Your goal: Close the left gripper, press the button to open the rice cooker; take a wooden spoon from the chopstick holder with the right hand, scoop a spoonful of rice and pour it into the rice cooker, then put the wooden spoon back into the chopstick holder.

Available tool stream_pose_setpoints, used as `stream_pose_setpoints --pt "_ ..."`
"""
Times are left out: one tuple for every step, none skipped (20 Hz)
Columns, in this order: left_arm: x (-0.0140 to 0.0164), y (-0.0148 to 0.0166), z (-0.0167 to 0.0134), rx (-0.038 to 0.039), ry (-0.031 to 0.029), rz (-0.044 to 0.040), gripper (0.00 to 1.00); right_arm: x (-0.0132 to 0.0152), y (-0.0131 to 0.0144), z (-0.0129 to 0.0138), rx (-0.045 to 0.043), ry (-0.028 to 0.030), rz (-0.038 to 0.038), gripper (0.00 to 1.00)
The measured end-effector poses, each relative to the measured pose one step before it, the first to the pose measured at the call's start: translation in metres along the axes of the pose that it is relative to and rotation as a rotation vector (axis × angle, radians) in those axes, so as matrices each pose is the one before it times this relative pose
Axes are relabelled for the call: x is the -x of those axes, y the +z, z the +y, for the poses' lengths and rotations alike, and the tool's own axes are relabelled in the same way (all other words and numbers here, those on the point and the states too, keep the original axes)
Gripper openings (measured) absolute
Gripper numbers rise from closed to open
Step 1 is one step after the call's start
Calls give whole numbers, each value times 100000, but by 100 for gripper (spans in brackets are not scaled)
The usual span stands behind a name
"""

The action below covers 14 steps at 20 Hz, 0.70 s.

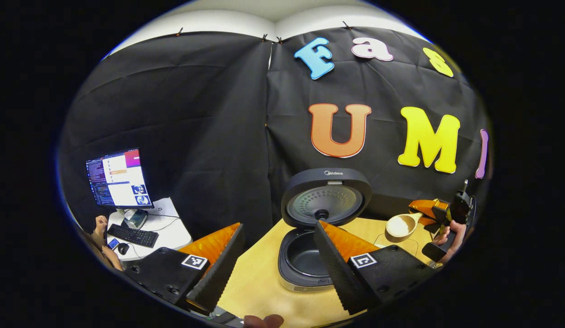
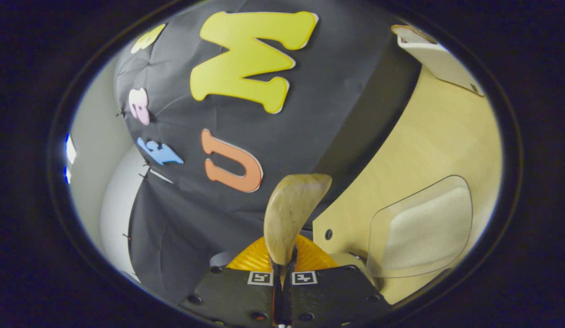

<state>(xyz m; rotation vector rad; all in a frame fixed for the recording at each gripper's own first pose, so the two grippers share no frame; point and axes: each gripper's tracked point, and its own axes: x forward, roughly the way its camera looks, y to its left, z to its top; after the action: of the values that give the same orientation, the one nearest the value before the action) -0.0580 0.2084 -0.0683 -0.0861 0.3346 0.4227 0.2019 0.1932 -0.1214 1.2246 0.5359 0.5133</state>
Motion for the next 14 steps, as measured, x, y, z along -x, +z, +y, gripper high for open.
stream_pose_setpoints --pt "90 -18 689 429 739 -628 98 -355 -538 1200 2668 273 1172 0" --pt "79 10 714 444 1035 -952 98 -395 -574 1349 2796 90 1460 0" --pt "25 123 693 312 1278 -986 98 -487 -427 1325 2317 346 1363 0" --pt "-1 -11 639 186 968 -637 98 -533 -351 1155 2345 -97 1337 0" --pt "59 -76 651 694 1085 -743 98 -205 -271 868 1926 -335 814 0" --pt "-120 -66 625 967 641 -433 98 -412 -175 805 2108 -492 144 0" --pt "-111 -231 546 751 691 79 98 -438 -75 516 3491 -1631 92 0" --pt "-51 -196 495 630 448 -41 98 -380 -221 532 3795 -1451 176 0" --pt "0 62 309 632 338 -411 98 -408 -281 317 3365 -1558 521 0" --pt "-51 -3 360 826 -440 -410 98 -402 -328 439 2991 -1423 1387 0" --pt "-206 -283 -175 1481 -2107 659 98 -434 -366 556 1532 -667 1289 0" --pt "37 -359 -164 1186 -1585 866 97 -334 -333 647 1637 -768 1061 0" --pt "3 -24 137 436 -393 472 97 -302 -136 657 1952 -281 442 0" --pt "20 -50 367 -191 52 392 97 -168 -165 518 2413 -698 -54 0"
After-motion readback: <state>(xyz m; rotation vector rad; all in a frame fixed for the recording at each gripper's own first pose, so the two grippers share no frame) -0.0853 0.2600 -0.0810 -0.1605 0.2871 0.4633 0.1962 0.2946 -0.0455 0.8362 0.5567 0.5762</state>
